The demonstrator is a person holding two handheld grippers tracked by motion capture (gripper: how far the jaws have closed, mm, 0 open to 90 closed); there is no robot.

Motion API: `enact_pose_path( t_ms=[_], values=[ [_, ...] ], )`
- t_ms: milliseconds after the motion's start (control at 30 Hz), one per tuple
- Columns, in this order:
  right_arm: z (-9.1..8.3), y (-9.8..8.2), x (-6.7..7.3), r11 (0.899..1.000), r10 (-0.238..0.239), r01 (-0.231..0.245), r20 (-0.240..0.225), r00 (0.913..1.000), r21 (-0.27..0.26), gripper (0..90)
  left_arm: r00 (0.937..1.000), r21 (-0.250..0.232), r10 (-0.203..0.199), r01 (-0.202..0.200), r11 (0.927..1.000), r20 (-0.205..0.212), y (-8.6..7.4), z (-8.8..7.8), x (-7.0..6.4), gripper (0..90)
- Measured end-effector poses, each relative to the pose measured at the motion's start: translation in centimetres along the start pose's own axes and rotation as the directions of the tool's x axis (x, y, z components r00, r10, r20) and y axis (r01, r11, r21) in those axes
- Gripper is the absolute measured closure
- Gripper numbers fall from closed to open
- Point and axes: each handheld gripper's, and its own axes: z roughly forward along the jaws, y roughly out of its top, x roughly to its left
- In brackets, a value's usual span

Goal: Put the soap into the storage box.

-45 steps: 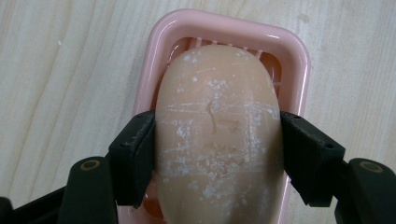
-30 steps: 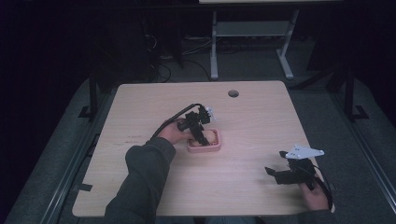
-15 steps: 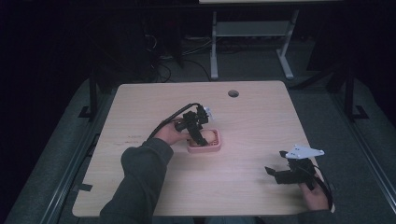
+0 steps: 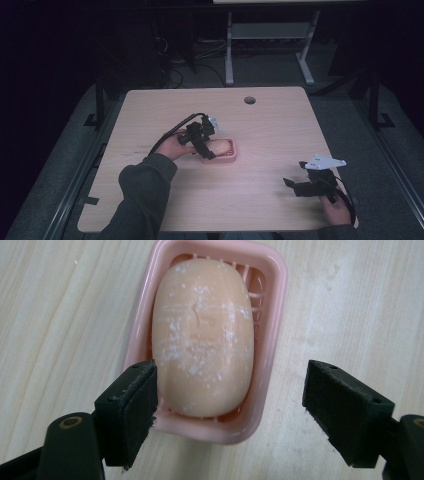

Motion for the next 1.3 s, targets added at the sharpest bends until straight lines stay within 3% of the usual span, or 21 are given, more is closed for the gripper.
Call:
enact_pose_path(
  t_ms=[667, 1200, 1300],
  values=[
    [0.0, 0.0, 0.1, 1.000, 0.002, -0.002, 0.010, 1.0000, 0.007, 14.1, 0.9996, -0.041, 0.000, -0.001, 0.9992, -0.029, -2.0, -1.6, -1.7, 22.3],
    [0.1, -0.1, 0.0, 1.000, 0.004, -0.004, 0.016, 0.9999, 0.015, 14.1, 0.9997, -0.071, -0.004, 0.002, 0.9975, -0.023, -3.4, -2.6, -3.0, 22.2],
    [0.0, -0.1, 0.0, 1.000, 0.006, -0.006, 0.017, 0.9998, 0.016, 14.1, 0.9997, -0.059, -0.009, 0.007, 0.9982, -0.021, -3.8, -2.4, -3.2, 22.2]
  ],
)
